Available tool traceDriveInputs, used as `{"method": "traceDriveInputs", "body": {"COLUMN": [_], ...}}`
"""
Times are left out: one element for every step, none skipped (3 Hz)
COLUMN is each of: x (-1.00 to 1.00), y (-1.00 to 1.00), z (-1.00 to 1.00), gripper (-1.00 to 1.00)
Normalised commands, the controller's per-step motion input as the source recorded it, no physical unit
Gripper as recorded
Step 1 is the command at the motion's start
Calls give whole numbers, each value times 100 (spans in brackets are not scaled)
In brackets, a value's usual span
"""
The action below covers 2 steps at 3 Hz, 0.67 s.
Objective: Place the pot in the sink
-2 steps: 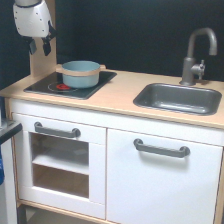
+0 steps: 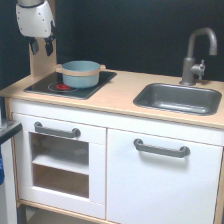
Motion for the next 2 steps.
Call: {"method": "traceDriveInputs", "body": {"x": [36,55], "y": [36,51], "z": [-5,-7], "gripper": [100,100]}}
